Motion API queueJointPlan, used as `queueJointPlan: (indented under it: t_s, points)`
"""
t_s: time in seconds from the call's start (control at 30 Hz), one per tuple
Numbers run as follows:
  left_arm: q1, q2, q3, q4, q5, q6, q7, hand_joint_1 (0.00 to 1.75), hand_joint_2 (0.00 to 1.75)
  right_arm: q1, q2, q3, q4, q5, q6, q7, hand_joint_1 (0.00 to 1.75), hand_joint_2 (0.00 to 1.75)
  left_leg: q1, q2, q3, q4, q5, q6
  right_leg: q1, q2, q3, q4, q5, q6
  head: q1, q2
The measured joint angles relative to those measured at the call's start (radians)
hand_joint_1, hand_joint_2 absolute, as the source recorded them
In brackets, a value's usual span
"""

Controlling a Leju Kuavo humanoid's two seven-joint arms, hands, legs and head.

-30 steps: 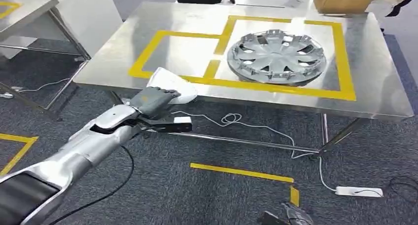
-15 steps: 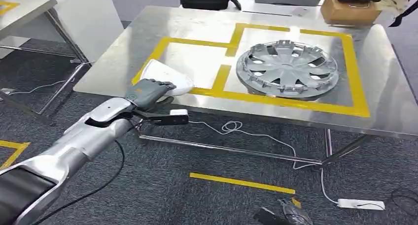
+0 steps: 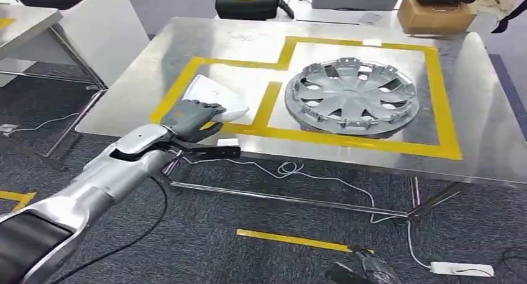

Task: Take the parts from the cabinet and place them on the table.

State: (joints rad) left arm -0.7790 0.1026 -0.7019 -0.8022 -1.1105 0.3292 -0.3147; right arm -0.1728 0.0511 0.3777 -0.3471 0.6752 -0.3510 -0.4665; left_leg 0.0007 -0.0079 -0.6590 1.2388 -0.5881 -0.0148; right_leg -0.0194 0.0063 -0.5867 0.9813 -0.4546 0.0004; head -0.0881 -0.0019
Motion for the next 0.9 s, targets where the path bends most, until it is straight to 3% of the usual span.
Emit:
queueJointPlan:
  t_s: [0.03, 0.07, 0.1, 0.2, 0.27, 0.3, 0.37, 0.4, 0.43, 0.53, 0.57, 0.6, 0.63, 0.7, 0.77, 0.8, 0.9]
  points:
    - [0.004, 0.0, 0.0, 0.0, 0.0, 0.0, 0.0, 1.75, 1.75, 0.003, 0.0, 0.0, 0.0, 0.0, 0.0, 0.0, 0.0, 1.75, 0.001, 0.0, -0.039, 0.055, -0.018, -0.001, 0.0, 0.001, 0.008, 0.0, -0.007, 0.0, 0.0, 0.0]
    - [0.007, 0.001, 0.0, 0.0, 0.0, 0.0, 0.001, 1.75, 1.75, 0.006, 0.0, 0.0, 0.0, 0.0, 0.0, 0.0, 0.0, 1.75, 0.002, 0.0, -0.059, 0.069, -0.012, -0.001, 0.0, 0.002, 0.02, 0.0, -0.014, 0.0, 0.001, 0.0]
    - [0.008, 0.003, 0.001, 0.0, 0.0, 0.0, 0.002, 1.75, 1.75, 0.006, 0.0, 0.0, 0.0, 0.0, 0.0, 0.0, 0.0, 1.75, 0.001, 0.0, -0.058, 0.04, 0.022, 0.003, 0.0, 0.003, 0.033, 0.0, -0.024, 0.001, 0.0, 0.0]
    - [0.004, 0.007, 0.01, 0.0, 0.001, 0.002, 0.003, 1.75, 1.75, 0.002, 0.002, 0.0, 0.0, 0.0, 0.0, 0.0, 0.0, 1.75, -0.003, 0.001, 0.015, -0.206, 0.205, 0.022, 0.001, 0.004, 0.071, -0.002, -0.049, 0.007, 0.001, 0.0]
    - [-0.004, 0.01, 0.01, 0.0, 0.002, 0.002, 0.004, 1.75, 1.75, -0.002, 0.002, 0.0, 0.0, 0.0, -0.001, -0.002, 0.0, 1.75, -0.012, 0.003, 0.029, -0.246, 0.151, 0.034, 0.004, 0.007, 0.074, -0.002, -0.059, 0.02, -0.001, 0.0]
    - [-0.004, 0.01, 0.011, 0.0, 0.003, 0.002, 0.006, 1.75, 1.75, -0.001, 0.003, 0.0, 0.0, 0.0, -0.001, -0.002, 0.0, 1.75, -0.013, 0.002, 0.035, -0.245, 0.176, 0.038, 0.005, 0.005, 0.077, -0.009, -0.06, 0.025, 0.0, 0.0]
    - [-0.005, 0.01, 0.015, 0.0, 0.006, 0.003, 0.008, 1.75, 1.75, 0.0, 0.005, 0.0, 0.0, -0.001, -0.002, -0.003, 0.0, 1.75, -0.009, -0.002, 0.049, -0.256, 0.18, 0.046, 0.005, 0.005, 0.084, 0.005, -0.05, 0.039, 0.0, 0.0]
    - [-0.006, 0.009, 0.017, 0.0, 0.008, 0.003, 0.008, 1.75, 1.75, 0.0, 0.005, -0.001, 0.0, -0.002, -0.002, -0.003, 0.0, 1.75, -0.005, 0.001, 0.059, -0.263, 0.18, 0.049, 0.004, 0.003, 0.07, 0.023, -0.062, 0.04, 0.0, 0.0]
    - [-0.011, 0.011, 0.021, 0.001, 0.009, 0.003, 0.009, 1.75, 1.75, -0.004, 0.005, -0.001, 0.0, -0.002, -0.003, -0.003, 0.0, 1.75, -0.004, 0.0, 0.063, -0.263, 0.176, 0.054, 0.005, 0.001, 0.041, 0.076, -0.075, 0.04, 0.006, 0.0]
    - [-0.009, 0.011, 0.026, 0.004, 0.009, 0.009, 0.008, 1.75, 1.75, 0.001, 0.006, -0.002, 0.0, -0.003, -0.003, -0.005, 0.0, 1.75, -0.007, -0.001, 0.066, -0.263, 0.166, 0.062, 0.004, 0.001, -0.107, 0.303, -0.162, 0.047, 0.008, 0.0]
    - [-0.003, 0.011, 0.027, 0.006, 0.009, 0.009, 0.008, 1.75, 1.75, 0.004, 0.006, -0.003, 0.0, -0.003, -0.003, -0.005, 0.0, 1.75, -0.008, -0.003, 0.071, -0.262, 0.16, 0.062, 0.004, 0.001, -0.14, 0.33, -0.164, 0.051, 0.006, 0.0]
    - [0.0, 0.012, 0.027, 0.009, 0.009, 0.009, 0.008, 1.75, 1.75, 0.005, 0.006, -0.003, 0.0, -0.003, -0.003, -0.005, 0.0, 1.75, -0.009, -0.004, 0.078, -0.262, 0.154, 0.061, 0.004, 0.001, -0.145, 0.307, -0.137, 0.051, 0.007, 0.0]
    - [0.001, 0.012, 0.028, 0.011, 0.009, 0.009, 0.008, 1.75, 1.75, 0.005, 0.006, -0.004, 0.0, -0.003, -0.003, -0.005, 0.0, 1.75, -0.009, -0.005, 0.086, -0.26, 0.147, 0.059, 0.005, 0.001, -0.13, 0.245, -0.087, 0.049, 0.006, 0.0]
    - [0.0, 0.011, 0.03, 0.012, 0.009, 0.009, 0.008, 1.75, 1.75, 0.005, 0.006, -0.005, 0.0, -0.003, -0.004, -0.005, 0.0, 1.75, -0.009, -0.004, 0.105, -0.256, 0.129, 0.053, 0.005, 0.0, -0.061, 0.05, 0.046, 0.039, 0.007, 0.0]
    - [-0.005, 0.011, 0.03, 0.014, 0.01, 0.01, 0.007, 1.75, 1.75, 0.001, 0.006, -0.005, 0.0, -0.003, -0.004, -0.007, 0.0, 1.75, -0.012, -0.005, 0.103, -0.252, 0.12, 0.043, 0.012, -0.001, -0.046, 0.007, -0.001, 0.027, 0.008, 0.0]
    - [-0.005, 0.011, 0.031, 0.015, 0.01, 0.01, 0.007, 1.75, 1.75, 0.003, 0.006, -0.005, 0.0, -0.003, -0.003, -0.006, 0.0, 1.75, -0.013, -0.006, 0.101, -0.254, 0.117, 0.037, 0.013, -0.001, -0.038, 0.011, 0.02, 0.019, 0.007, 0.0]
    - [-0.003, 0.013, 0.034, 0.016, 0.01, 0.011, 0.007, 1.75, 1.75, 0.005, 0.008, -0.005, 0.0, -0.003, -0.004, -0.008, 0.0, 1.75, -0.011, -0.004, 0.102, -0.235, 0.108, 0.023, 0.005, -0.001, -0.021, 0.006, 0.019, 0.006, 0.006, 0.0]
